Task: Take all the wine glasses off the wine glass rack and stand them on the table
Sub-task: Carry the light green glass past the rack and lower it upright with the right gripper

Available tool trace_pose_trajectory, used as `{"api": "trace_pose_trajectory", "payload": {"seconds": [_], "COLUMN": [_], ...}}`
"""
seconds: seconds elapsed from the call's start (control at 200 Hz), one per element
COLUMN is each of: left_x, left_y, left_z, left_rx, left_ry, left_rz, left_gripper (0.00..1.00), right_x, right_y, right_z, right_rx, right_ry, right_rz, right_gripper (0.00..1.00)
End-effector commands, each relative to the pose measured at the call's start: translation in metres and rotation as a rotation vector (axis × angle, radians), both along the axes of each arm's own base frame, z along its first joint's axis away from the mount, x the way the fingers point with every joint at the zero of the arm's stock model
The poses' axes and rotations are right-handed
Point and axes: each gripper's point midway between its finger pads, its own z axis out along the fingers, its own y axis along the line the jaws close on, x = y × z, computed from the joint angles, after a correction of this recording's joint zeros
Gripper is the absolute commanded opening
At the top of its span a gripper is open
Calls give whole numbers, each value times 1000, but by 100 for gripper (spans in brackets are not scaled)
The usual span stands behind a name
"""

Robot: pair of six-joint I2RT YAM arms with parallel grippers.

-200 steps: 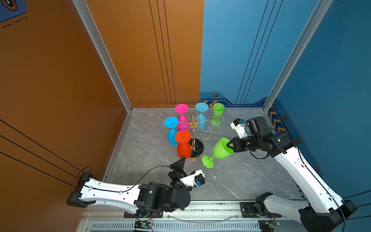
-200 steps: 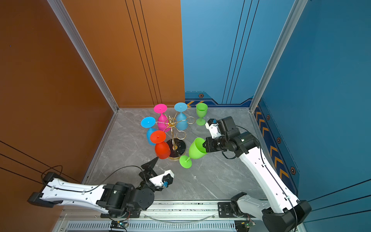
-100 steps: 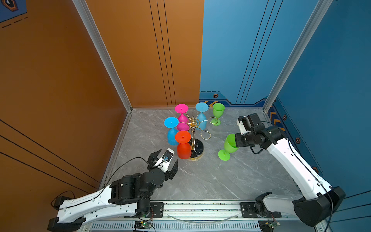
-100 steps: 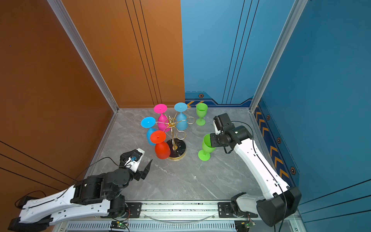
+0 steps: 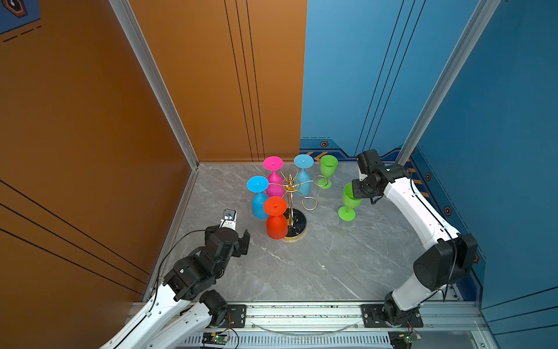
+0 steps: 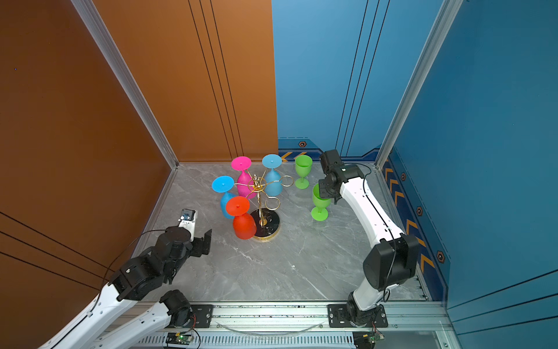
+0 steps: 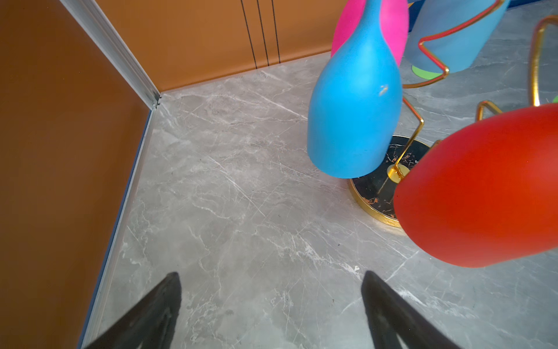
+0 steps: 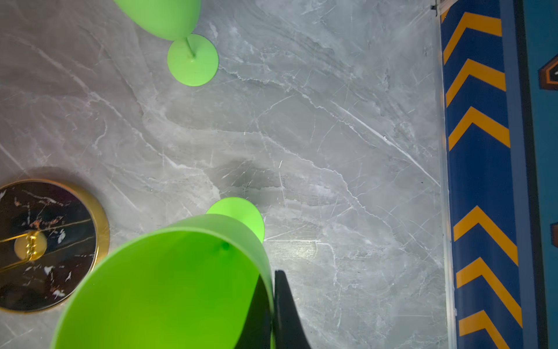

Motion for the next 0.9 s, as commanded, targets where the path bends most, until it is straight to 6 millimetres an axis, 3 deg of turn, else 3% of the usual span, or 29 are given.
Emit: {"api": "trace_pose_trajectory", "payload": {"seconds": [0.0, 0.255, 0.45, 0.476, 0.491, 0.531, 0.896], "left_x": [5, 20, 27, 28, 28, 31, 53], "left_y": [-6, 4, 10, 12, 12, 14, 26], "left_z": [5, 4, 9, 10, 11, 12, 7], "left_rx": [-104, -152, -145, -145, -143, -142, -179], "left_ry": [13, 44, 40, 36, 35, 32, 19], "left_rz": [-28, 0, 8, 12, 15, 18, 53], "left_gripper": [94, 94, 96, 98, 99, 100, 99], "right_x": [27, 84, 117, 119, 124, 131, 171], "right_y": [-13, -31, -38, -38, -38, -39, -38], "right_z": [11, 6, -2, 4, -7, -9, -21], "right_rx": [-38, 0, 63, 69, 68, 70, 81], "right_ry": [-48, -73, -86, -102, -83, -87, -130], "right_rz": [-35, -99, -115, -117, -117, -122, -148], "right_gripper": [0, 0, 0, 0, 0, 0, 0]}}
